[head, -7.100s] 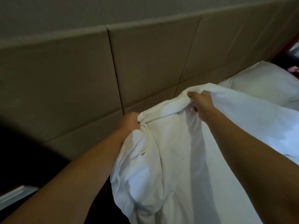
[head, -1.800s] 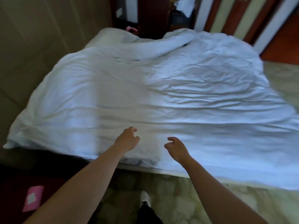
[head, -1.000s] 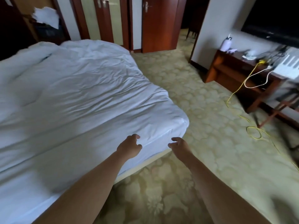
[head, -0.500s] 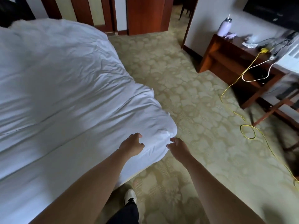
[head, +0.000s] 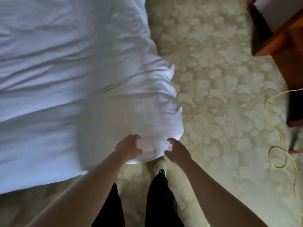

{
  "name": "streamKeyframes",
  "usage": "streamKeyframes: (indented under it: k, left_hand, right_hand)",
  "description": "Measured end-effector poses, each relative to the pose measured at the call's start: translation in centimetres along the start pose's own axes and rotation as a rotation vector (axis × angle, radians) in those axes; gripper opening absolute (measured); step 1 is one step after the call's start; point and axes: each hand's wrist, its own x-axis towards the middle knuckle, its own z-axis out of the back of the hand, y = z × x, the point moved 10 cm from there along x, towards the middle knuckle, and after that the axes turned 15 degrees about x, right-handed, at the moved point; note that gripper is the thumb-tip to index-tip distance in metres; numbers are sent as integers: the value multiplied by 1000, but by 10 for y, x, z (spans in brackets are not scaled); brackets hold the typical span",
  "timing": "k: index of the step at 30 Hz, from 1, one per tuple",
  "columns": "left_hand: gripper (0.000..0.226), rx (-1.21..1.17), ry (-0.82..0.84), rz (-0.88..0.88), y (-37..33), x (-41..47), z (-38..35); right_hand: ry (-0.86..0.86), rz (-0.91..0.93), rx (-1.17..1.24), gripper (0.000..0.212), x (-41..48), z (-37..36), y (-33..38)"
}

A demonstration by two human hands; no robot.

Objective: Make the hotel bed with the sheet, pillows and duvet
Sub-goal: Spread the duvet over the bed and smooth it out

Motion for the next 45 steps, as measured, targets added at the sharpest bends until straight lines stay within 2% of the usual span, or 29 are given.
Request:
streamKeyframes:
  k: [3,8,10,12,16,19,24,26,28,30,32,37,40,42,45]
  left_hand:
    - [70,77,-72,88,-1,24,-17]
    - [88,263,-199,199,-7,45,-29]
    - [89,353,-232,233,-12,49,-33]
    - [80,440,-258,254,-14,54,-37]
    - [49,520,-429,261,-15,63,-28]
    - [45,443,-358,267,-13,63,-22]
    - [27,334,-260,315,-9,45,-10]
    - [29,323,-216,306,-12,28,-9]
    - [33,298,-133,285,-17,4,-19]
    - [35,276,-52,262,-24,-22,-45]
    - [36,256,-10,251,-33,-48,-71]
    - [34,228,2,256,-38,-70,-68]
    - [23,175,164,176,-52,-78,-82]
    - [23,40,252,154,-65,-87,-101]
    - [34,25,153,156,-84,-102,-92]
  right_hand:
    - [95,86,-137,63,40,-9,-11]
    - [123,249,-358,78,82,-21,-14]
    - [115,296,-465,85,96,-26,-12]
    - [93,359,-560,88,108,-31,-9]
    - [13,453,-625,61,124,-26,3]
    - [-26,538,-636,35,126,-14,23]
    - [89,583,-613,29,107,-4,39]
    - [135,569,-616,29,88,-2,36]
    - [266,506,-666,31,60,-16,18]
    - [403,432,-703,32,29,-31,-7]
    - [469,383,-703,31,4,-35,-22]
    - [463,320,-649,31,-24,-17,-14]
    - [531,241,-671,27,-38,-13,-29]
    - [581,131,-649,21,-52,-1,-54]
    - [515,79,-597,16,-72,35,-72]
